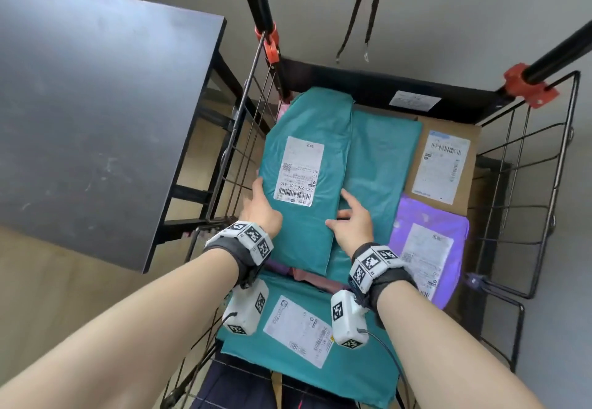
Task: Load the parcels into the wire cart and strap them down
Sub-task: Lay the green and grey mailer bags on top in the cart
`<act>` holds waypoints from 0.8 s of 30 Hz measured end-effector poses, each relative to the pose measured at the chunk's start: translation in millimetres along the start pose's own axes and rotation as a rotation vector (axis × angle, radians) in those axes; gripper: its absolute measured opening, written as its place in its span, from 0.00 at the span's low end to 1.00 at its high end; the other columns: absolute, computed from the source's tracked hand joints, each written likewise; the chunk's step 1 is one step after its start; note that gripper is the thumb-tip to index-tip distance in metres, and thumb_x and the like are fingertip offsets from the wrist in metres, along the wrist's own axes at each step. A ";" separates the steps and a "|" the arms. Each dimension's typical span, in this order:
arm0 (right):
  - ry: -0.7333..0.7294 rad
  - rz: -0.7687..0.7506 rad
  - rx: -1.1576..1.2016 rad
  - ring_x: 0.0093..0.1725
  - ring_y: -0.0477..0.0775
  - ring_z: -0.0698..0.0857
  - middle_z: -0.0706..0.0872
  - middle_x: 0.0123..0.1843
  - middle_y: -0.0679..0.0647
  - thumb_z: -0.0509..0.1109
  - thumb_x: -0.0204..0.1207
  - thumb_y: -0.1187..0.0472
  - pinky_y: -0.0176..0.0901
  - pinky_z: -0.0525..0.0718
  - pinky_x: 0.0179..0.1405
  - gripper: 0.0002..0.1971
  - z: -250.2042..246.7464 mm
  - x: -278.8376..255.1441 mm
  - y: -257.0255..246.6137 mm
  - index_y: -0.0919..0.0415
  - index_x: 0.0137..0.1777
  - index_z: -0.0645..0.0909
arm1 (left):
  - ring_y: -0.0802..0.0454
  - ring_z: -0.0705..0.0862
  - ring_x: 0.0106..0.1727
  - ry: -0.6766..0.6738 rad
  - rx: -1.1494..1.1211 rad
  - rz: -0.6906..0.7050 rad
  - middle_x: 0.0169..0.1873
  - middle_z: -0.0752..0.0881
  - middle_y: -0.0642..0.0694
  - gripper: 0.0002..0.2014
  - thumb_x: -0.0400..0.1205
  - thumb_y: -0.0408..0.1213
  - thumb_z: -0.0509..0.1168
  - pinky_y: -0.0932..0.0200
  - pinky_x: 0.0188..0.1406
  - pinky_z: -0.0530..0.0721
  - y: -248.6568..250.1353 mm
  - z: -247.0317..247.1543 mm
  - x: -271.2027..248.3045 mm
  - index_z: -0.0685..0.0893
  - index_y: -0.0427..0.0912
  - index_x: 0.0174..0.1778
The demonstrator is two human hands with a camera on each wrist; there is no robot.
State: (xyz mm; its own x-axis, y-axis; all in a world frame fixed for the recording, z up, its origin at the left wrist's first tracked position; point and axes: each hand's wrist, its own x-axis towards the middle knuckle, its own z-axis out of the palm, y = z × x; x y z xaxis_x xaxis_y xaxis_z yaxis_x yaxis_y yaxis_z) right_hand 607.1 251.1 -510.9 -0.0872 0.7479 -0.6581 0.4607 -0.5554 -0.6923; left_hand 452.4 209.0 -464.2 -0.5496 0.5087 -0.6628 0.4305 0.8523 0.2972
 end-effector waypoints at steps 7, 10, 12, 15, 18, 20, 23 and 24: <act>0.081 -0.074 -0.238 0.52 0.61 0.85 0.87 0.48 0.58 0.69 0.67 0.71 0.51 0.82 0.56 0.35 8.0 -7.2 -5.6 0.50 0.75 0.71 | 0.36 0.81 0.51 -0.044 -0.072 0.020 0.65 0.75 0.33 0.38 0.77 0.29 0.55 0.53 0.44 0.76 -9.2 7.8 4.9 0.50 0.58 0.81; 0.087 -0.046 -0.354 0.61 0.63 0.82 0.85 0.60 0.60 0.71 0.70 0.68 0.51 0.80 0.61 0.33 7.4 -10.0 -10.3 0.53 0.76 0.68 | 0.39 0.80 0.50 -0.054 -0.052 0.050 0.64 0.75 0.34 0.37 0.77 0.27 0.55 0.53 0.43 0.75 -8.2 6.4 -1.2 0.54 0.56 0.81; 0.089 -0.011 -0.422 0.63 0.62 0.81 0.83 0.62 0.59 0.72 0.72 0.67 0.48 0.78 0.60 0.32 2.0 -15.5 -14.7 0.55 0.76 0.66 | 0.41 0.80 0.52 -0.059 -0.024 0.083 0.66 0.74 0.36 0.34 0.77 0.26 0.55 0.53 0.43 0.76 -8.6 3.0 -8.8 0.58 0.53 0.80; 0.094 -0.002 -0.488 0.63 0.61 0.81 0.83 0.63 0.58 0.70 0.73 0.65 0.47 0.78 0.59 0.30 -10.3 -31.2 -23.2 0.55 0.75 0.68 | 0.39 0.83 0.54 -0.073 0.016 0.130 0.65 0.77 0.37 0.31 0.77 0.27 0.56 0.52 0.43 0.79 -7.9 -8.6 -21.7 0.64 0.48 0.78; 0.081 -0.020 -0.548 0.64 0.61 0.80 0.82 0.66 0.58 0.67 0.75 0.64 0.46 0.78 0.59 0.26 -20.8 -54.9 -36.7 0.56 0.74 0.70 | 0.40 0.85 0.52 -0.108 0.037 0.172 0.62 0.80 0.38 0.27 0.79 0.27 0.55 0.54 0.40 0.79 -5.5 -25.8 -40.6 0.69 0.47 0.75; 0.084 -0.049 -0.604 0.64 0.61 0.81 0.82 0.65 0.59 0.65 0.75 0.64 0.46 0.78 0.58 0.24 -25.1 -74.7 -50.7 0.56 0.72 0.72 | 0.41 0.85 0.49 -0.135 0.016 0.237 0.62 0.81 0.40 0.23 0.80 0.28 0.55 0.54 0.42 0.81 -3.6 -40.4 -57.1 0.73 0.47 0.72; 0.099 -0.112 -0.680 0.65 0.61 0.80 0.82 0.65 0.60 0.64 0.76 0.63 0.46 0.77 0.61 0.21 -24.5 -113.0 -76.0 0.58 0.71 0.75 | 0.40 0.86 0.49 -0.146 0.000 0.350 0.60 0.84 0.41 0.19 0.79 0.29 0.55 0.58 0.41 0.81 -6.6 -67.4 -83.4 0.81 0.46 0.63; 0.105 -0.129 -0.705 0.66 0.61 0.79 0.82 0.66 0.60 0.64 0.77 0.62 0.46 0.76 0.62 0.21 -22.9 -127.1 -85.2 0.58 0.71 0.75 | 0.39 0.86 0.50 -0.137 0.001 0.383 0.60 0.85 0.41 0.19 0.79 0.29 0.55 0.60 0.39 0.80 -8.7 -78.6 -93.3 0.82 0.46 0.62</act>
State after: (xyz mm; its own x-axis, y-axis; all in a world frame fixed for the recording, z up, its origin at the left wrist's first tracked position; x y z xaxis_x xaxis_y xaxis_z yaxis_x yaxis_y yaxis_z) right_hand 599.2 211.7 -361.5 -0.1101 0.8423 -0.5277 0.9158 -0.1204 -0.3832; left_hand 443.7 163.7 -351.0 -0.2491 0.7682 -0.5897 0.5860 0.6044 0.5397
